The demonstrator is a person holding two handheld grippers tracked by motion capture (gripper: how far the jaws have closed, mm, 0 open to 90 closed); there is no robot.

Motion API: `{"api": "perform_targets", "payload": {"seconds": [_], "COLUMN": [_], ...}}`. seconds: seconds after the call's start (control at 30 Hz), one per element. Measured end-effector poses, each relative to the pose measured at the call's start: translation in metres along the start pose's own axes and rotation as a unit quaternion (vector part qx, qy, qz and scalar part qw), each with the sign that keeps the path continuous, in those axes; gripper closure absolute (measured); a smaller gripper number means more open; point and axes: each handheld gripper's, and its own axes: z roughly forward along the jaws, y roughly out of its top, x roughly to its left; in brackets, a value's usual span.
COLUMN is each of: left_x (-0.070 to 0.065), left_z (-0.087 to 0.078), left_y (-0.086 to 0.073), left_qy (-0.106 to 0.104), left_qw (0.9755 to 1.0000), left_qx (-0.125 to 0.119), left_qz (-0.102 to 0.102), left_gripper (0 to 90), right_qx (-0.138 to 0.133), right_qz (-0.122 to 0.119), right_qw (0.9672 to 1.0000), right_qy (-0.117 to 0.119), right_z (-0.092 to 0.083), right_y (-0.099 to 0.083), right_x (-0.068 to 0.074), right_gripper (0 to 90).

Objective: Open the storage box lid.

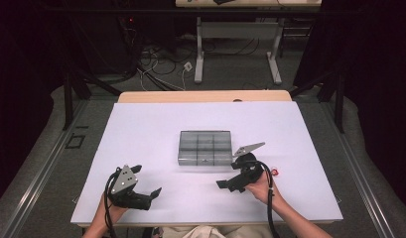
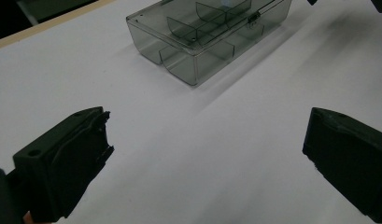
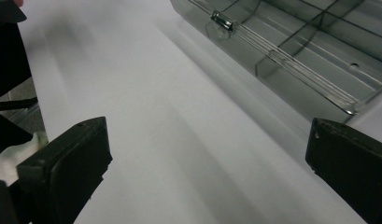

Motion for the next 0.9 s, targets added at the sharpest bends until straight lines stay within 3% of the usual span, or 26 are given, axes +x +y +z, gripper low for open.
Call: {"api": "perform_targets", "payload": {"seconds": [0.43,0.9], "left_x": [0.0,0.0], "left_z": [0.002,0.003], "left_y": [0.001,0.001], "left_qy": [0.0,0.002], "left_qw": [1.0,1.0], "left_qx": [0.002,-0.001], "left_qz": [0.002,-0.002], "left_gripper": [0.0,0.0], "right_qx": [0.007,-0.001], "right_qz": [-0.017,-0.006], "right_qw": [0.9998,0.9998], "right_qy": [0.0,-0.021], "right_z": [0.013,0.025], "right_y": [0.005,0.012], "right_x": [0.009,0.009], "right_gripper": [0.6,15.9]}}
